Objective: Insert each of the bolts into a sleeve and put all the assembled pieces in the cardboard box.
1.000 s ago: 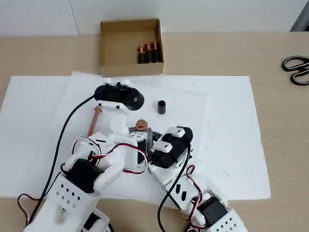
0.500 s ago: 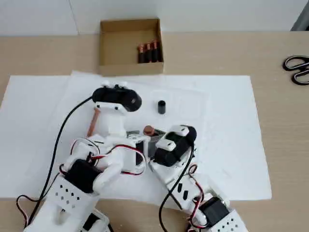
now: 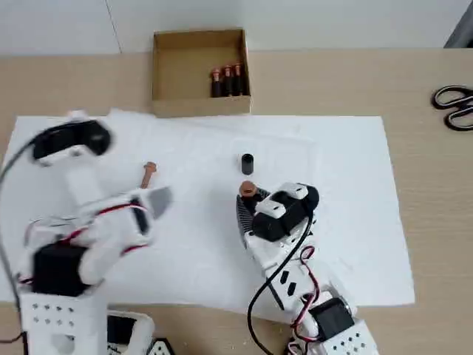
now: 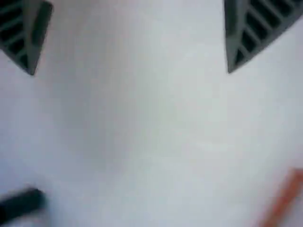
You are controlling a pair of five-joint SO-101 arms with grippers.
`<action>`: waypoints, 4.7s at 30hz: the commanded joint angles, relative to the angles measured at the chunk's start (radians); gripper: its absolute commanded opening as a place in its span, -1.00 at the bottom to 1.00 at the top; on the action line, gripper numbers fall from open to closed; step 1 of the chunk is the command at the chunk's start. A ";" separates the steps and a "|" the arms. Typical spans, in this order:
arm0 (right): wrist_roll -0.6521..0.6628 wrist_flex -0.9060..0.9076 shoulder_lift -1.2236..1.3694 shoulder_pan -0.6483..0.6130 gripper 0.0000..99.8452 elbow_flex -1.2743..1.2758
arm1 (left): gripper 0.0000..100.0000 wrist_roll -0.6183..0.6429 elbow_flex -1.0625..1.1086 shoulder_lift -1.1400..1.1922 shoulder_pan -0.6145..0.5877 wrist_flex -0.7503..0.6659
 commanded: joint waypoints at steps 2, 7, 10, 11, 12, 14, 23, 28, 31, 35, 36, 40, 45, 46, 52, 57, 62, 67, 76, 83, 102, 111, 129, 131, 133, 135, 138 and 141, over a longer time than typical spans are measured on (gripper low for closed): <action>0.041 0.018 0.031 0.041 -0.99 -0.124 | -0.51 -0.183 -0.045 -0.014 -0.135 0.046; 0.075 0.047 0.269 0.042 -0.99 -0.388 | -0.51 -0.336 -0.062 -0.015 -0.216 0.048; 0.075 0.044 0.484 0.044 -0.99 -0.586 | -0.51 -0.336 -0.068 -0.015 -0.255 0.048; 0.075 0.035 0.562 0.045 -0.99 -0.654 | -0.51 -0.338 -0.068 -0.015 -0.267 0.048; 0.075 0.021 0.638 0.056 -0.99 -0.715 | -0.51 -0.341 -0.067 -0.015 -0.279 0.048; 0.075 -0.021 0.792 0.087 -0.99 -0.839 | -0.51 -0.342 -0.064 -0.015 -0.296 0.049; 0.072 -0.269 1.503 0.168 -0.99 -1.379 | -0.51 -0.379 -0.067 -0.015 -0.330 0.069; 0.074 -0.472 1.856 0.148 -0.99 -1.671 | -0.51 -0.446 -0.067 -0.015 -0.330 0.069; 0.074 -0.556 2.048 0.140 -0.99 -1.830 | -0.51 -0.446 -0.067 -0.015 -0.330 0.069; 0.069 -0.581 2.285 0.139 -0.99 -2.030 | -0.51 -0.446 -0.067 -0.015 -0.330 0.069; 0.068 -0.581 2.339 0.137 -0.99 -2.078 | -0.51 -0.446 -0.067 -0.015 -0.330 0.069; 0.068 -0.582 2.546 0.113 -0.99 -2.260 | -0.51 -0.446 -0.067 -0.015 -0.330 0.069; 0.068 -0.582 2.730 0.077 -0.99 -2.430 | -0.51 -0.446 -0.067 -0.015 -0.330 0.069; 0.068 -0.582 2.756 0.070 -0.99 -2.453 | -0.51 -0.446 -0.067 -0.015 -0.330 0.069; 0.072 -0.575 2.873 0.065 -0.98 -2.535 | -0.51 -0.446 -0.067 -0.015 -0.330 0.069; 0.074 -0.573 2.907 0.079 -0.98 -2.536 | -0.51 -0.446 -0.065 -0.015 -0.330 0.069; 0.074 -0.572 2.928 0.104 -0.98 -2.535 | -0.51 -0.446 -0.065 -0.015 -0.330 0.069; 0.074 -0.572 2.944 0.116 -0.98 -2.532 | -0.51 -0.446 -0.065 -0.015 -0.330 0.069; 0.074 -0.424 2.942 0.117 -0.51 -2.538 | -0.51 -0.446 -0.065 -0.014 -0.330 0.069; 0.074 -0.415 2.916 0.120 -0.56 -2.558 | -0.51 -0.446 -0.065 -0.014 -0.328 0.069; 0.068 0.529 2.331 0.286 -0.68 -2.558 | -0.51 -0.443 -0.062 -0.014 -0.328 0.066; 0.069 1.079 2.213 0.285 -0.68 -2.558 | -0.51 -0.442 -0.062 -0.014 -0.328 0.066; 0.074 1.142 2.466 0.191 -0.58 -2.561 | -0.51 -0.442 -0.062 -0.014 -0.328 0.066; 0.074 1.142 2.465 0.183 -0.58 -2.561 | -0.51 -0.442 -0.062 -0.014 -0.328 0.066; 0.074 1.142 2.471 0.180 -0.58 -2.561 | -0.51 -0.442 -0.062 -0.014 -0.328 0.066; 0.074 1.142 2.473 0.177 -0.58 -2.561 | -0.51 -0.442 -0.062 -0.014 -0.328 0.066; 0.072 1.152 2.473 0.170 -0.58 -2.556 | -0.51 -0.442 -0.062 -0.014 -0.328 0.066; 0.069 1.161 2.473 0.160 -0.58 -2.555 | -0.51 -0.442 -0.062 -0.014 -0.328 0.066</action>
